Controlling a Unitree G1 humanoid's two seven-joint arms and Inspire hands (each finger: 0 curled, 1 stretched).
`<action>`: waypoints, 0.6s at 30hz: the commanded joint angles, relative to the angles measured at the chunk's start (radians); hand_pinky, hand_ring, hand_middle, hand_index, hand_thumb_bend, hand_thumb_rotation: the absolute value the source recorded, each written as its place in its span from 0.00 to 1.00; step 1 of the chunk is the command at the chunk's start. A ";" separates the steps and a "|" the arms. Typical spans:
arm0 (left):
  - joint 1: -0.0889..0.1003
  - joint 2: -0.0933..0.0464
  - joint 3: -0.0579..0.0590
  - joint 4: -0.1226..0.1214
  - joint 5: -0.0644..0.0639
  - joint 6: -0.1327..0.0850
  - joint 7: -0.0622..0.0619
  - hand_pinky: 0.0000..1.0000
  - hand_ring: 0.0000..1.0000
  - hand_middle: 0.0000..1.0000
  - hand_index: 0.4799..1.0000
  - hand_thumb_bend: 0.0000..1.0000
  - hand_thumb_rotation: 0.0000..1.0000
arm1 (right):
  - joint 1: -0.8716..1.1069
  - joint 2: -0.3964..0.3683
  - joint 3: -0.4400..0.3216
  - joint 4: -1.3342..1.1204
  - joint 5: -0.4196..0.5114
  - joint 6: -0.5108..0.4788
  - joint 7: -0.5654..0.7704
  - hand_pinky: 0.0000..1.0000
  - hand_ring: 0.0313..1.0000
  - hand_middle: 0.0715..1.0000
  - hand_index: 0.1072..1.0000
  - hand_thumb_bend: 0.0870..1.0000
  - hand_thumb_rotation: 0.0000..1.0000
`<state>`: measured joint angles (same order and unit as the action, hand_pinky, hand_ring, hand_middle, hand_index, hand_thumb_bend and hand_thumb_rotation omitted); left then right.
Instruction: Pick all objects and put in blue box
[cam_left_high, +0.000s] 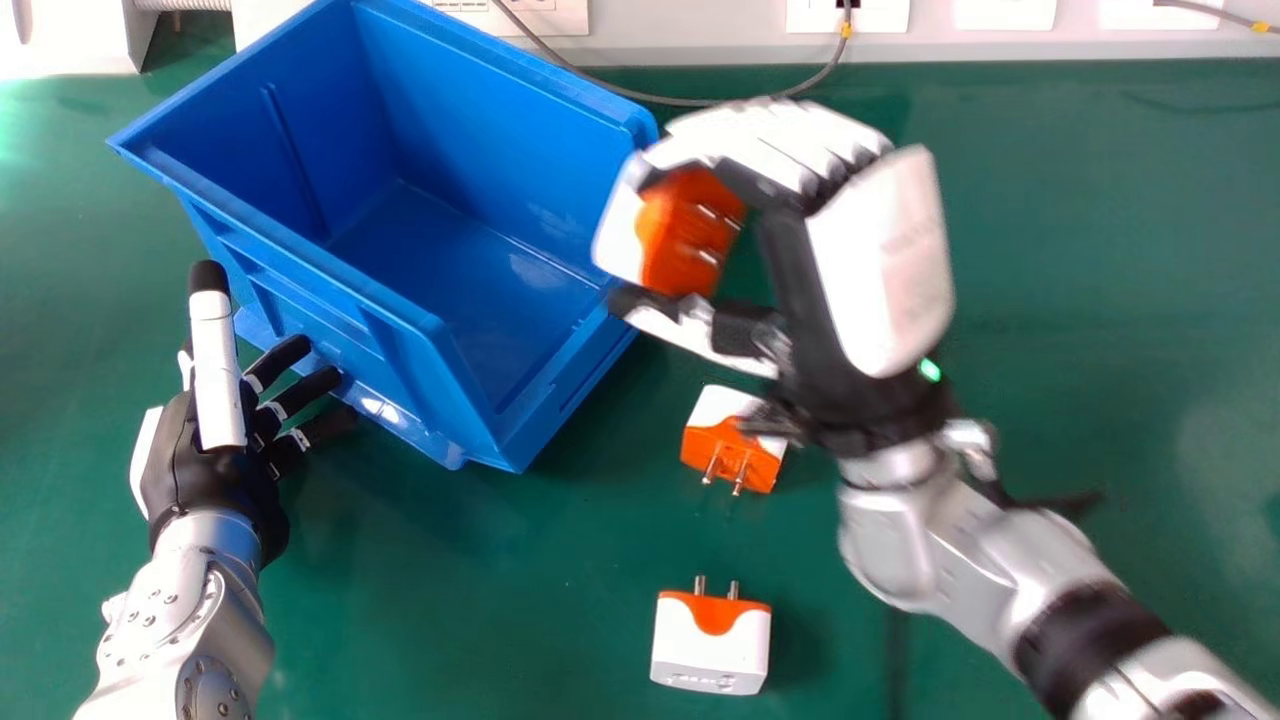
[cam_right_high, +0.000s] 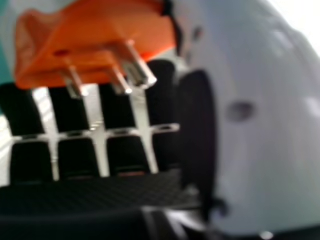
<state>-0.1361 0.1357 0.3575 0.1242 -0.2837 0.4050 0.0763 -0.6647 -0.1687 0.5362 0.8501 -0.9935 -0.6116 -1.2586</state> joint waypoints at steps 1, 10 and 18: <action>0.016 -0.015 -0.022 0.022 0.006 0.035 -0.003 0.66 0.74 0.83 0.81 0.87 0.94 | -0.072 0.022 0.012 0.018 0.001 -0.003 -0.007 0.38 0.46 0.50 0.40 0.45 0.00; 0.011 -0.014 -0.022 0.043 0.013 0.021 -0.007 0.66 0.74 0.84 0.82 0.86 0.94 | -0.271 0.108 0.077 0.228 -0.002 0.052 0.075 0.37 0.46 0.50 0.41 0.45 0.00; 0.010 -0.013 -0.019 0.050 0.012 0.017 -0.009 0.66 0.74 0.84 0.82 0.86 0.94 | -0.333 0.138 0.054 0.266 0.087 0.177 0.429 0.37 0.47 0.51 0.41 0.45 0.00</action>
<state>-0.1435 0.1363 0.3553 0.1457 -0.2757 0.3828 0.0686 -0.9451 -0.0410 0.6103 1.1320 -0.9391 -0.4581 -0.8595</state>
